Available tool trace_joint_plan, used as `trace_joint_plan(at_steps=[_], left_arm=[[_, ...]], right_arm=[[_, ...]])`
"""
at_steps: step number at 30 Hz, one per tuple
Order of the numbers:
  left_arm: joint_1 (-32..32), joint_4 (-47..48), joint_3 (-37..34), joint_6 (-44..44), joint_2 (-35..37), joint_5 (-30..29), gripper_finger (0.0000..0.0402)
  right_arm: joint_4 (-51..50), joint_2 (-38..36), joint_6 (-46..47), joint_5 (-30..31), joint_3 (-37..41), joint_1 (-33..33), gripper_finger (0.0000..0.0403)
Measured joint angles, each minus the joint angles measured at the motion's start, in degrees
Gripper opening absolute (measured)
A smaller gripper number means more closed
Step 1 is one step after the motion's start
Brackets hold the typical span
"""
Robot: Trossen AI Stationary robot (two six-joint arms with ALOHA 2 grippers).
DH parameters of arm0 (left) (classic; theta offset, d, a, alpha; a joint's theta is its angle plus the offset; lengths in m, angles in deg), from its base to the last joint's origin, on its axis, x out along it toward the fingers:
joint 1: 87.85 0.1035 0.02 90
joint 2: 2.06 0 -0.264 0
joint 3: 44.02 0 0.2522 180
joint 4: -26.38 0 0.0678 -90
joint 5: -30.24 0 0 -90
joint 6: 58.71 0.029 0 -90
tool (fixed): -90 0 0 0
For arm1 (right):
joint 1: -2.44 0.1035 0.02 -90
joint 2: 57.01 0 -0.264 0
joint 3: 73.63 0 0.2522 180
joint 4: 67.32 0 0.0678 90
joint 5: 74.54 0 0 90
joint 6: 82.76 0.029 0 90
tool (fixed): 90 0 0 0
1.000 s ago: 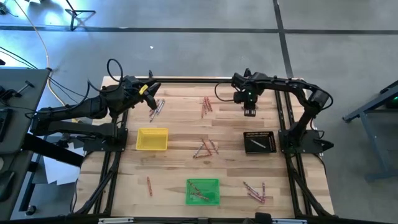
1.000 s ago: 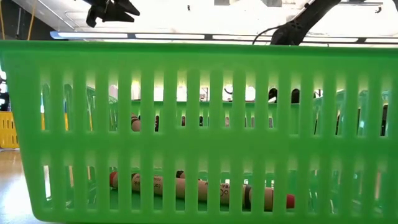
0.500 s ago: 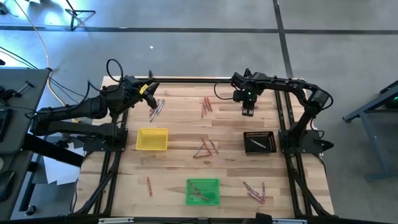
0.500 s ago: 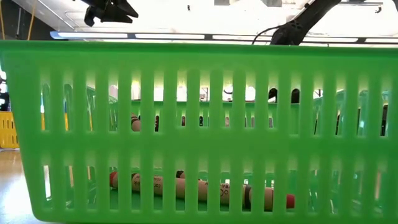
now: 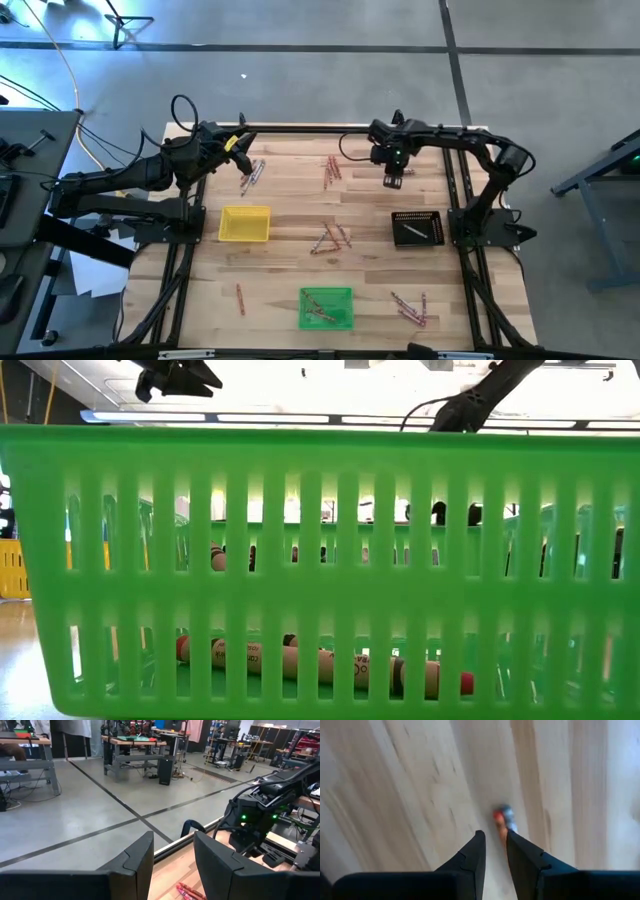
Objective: Sort crayons
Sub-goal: Put the orange crayon into the yellow bin
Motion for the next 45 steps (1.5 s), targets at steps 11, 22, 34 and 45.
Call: trace_joint_plan(at_steps=[11,22,34,45], left_arm=[[0.0,0.0,0.0,0.0,0.0,0.0,0.0126],[0.0,0.0,0.0,0.0,0.0,0.0,0.0126],[0.0,0.0,0.0,0.0,0.0,0.0,0.0126],[0.0,0.0,0.0,-0.1,0.0,0.0,0.0126]], right_arm=[[5.4,0.0,3.3,1.8,0.0,-2.2,0.0071],[-2.3,0.0,3.3,1.0,0.0,-5.9,0.0071],[-2.4,6.1,0.7,-1.6,0.0,-5.5,0.0071],[-2.8,8.2,-0.3,-2.2,0.0,-5.4,0.0071]])
